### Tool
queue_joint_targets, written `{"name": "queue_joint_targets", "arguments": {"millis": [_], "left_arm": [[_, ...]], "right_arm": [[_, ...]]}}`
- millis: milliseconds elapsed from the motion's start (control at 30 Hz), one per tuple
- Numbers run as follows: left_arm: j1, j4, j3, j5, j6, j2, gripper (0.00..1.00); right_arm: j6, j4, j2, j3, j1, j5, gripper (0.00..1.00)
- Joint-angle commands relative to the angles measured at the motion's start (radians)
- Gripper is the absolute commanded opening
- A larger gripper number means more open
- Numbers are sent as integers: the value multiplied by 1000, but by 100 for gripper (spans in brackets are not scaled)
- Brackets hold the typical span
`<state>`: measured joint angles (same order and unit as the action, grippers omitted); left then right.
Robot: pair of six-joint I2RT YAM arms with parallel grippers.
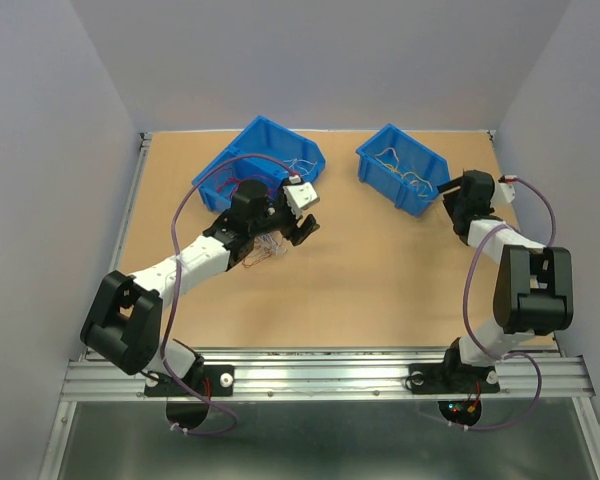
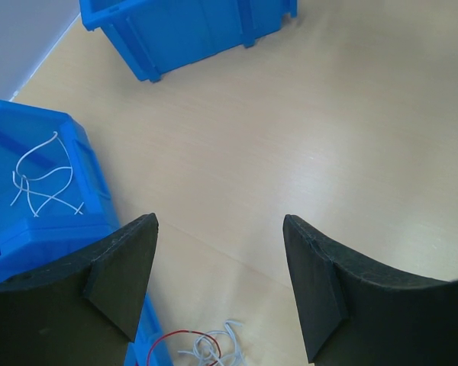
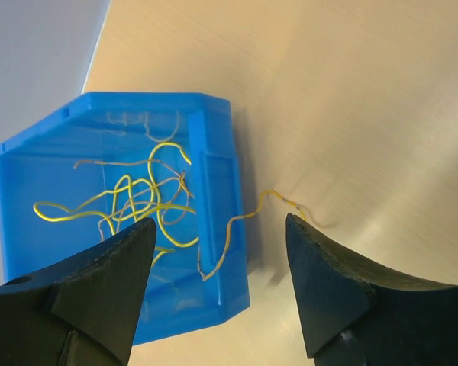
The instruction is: Untangle the cables
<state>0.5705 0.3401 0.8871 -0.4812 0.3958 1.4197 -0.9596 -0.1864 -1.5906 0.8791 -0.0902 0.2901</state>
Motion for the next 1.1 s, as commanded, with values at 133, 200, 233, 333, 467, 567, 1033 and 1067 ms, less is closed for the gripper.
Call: {"name": "queue_joint_targets", "arguments": {"millis": [133, 200, 233, 333, 467, 567, 1033, 1067], "left_arm": [[8, 16, 47, -5, 11, 7, 78], [9, 11, 50, -4, 11, 12, 78], [9, 10, 52, -5, 11, 15, 78], [9, 8, 53, -2, 12, 16, 78], [9, 8, 53, -2, 14, 13, 78], [11, 7, 52, -2, 14, 12, 78], [14, 4, 55, 4, 20, 15, 78], [14, 4, 55, 6, 21, 16, 78]], "right_arm": [[-56, 15, -43, 32, 9, -101, 68], [-60, 15, -63, 47, 13, -115, 63], [-59, 15, -71, 52, 18, -117, 58], [-57, 13, -72, 57, 29, -111, 33], [-18, -18, -23, 41, 64, -48, 11], [13, -63, 10, 37, 84, -55, 1], [203, -268, -90, 170, 149, -150, 1], [194, -272, -112, 185, 149, -158, 1]]}}
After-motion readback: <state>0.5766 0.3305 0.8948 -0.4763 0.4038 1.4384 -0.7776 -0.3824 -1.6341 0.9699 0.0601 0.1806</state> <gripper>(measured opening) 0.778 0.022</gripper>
